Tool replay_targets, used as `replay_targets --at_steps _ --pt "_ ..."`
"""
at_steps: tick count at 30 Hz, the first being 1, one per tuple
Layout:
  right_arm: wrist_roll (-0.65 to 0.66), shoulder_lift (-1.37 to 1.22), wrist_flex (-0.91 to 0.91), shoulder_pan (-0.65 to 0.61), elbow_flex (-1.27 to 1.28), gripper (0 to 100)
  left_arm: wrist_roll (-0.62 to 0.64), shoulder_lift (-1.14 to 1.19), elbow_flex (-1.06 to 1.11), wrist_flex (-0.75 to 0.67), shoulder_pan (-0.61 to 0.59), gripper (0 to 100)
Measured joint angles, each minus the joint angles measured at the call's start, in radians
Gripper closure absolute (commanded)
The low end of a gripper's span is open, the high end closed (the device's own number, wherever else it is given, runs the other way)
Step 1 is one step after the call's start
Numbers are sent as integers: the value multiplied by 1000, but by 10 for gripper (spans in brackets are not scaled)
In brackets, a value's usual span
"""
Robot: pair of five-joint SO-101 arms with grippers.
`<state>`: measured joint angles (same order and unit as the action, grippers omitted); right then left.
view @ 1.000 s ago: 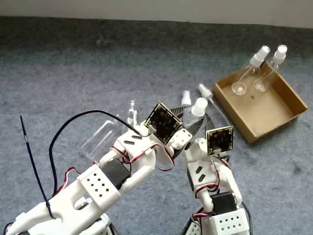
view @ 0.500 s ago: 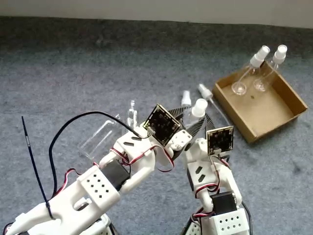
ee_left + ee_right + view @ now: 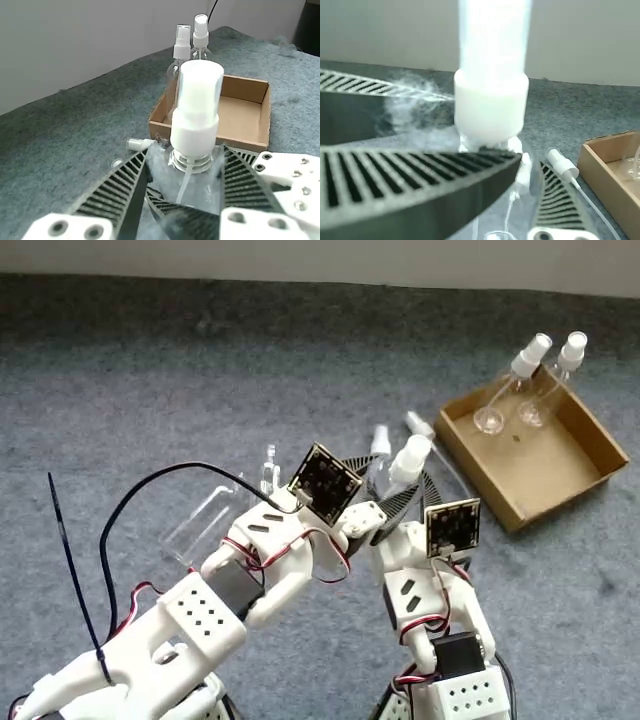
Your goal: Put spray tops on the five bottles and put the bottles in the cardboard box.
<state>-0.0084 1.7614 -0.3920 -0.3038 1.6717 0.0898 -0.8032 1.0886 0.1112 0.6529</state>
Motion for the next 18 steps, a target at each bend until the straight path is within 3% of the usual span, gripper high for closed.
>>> replay_targets --at_steps 8,18 --pt "0 0 2 48 0 858 -5 -78 0 14 -29 842" --pt "0 0 2 80 0 858 -5 -377 0 391 -58 846"
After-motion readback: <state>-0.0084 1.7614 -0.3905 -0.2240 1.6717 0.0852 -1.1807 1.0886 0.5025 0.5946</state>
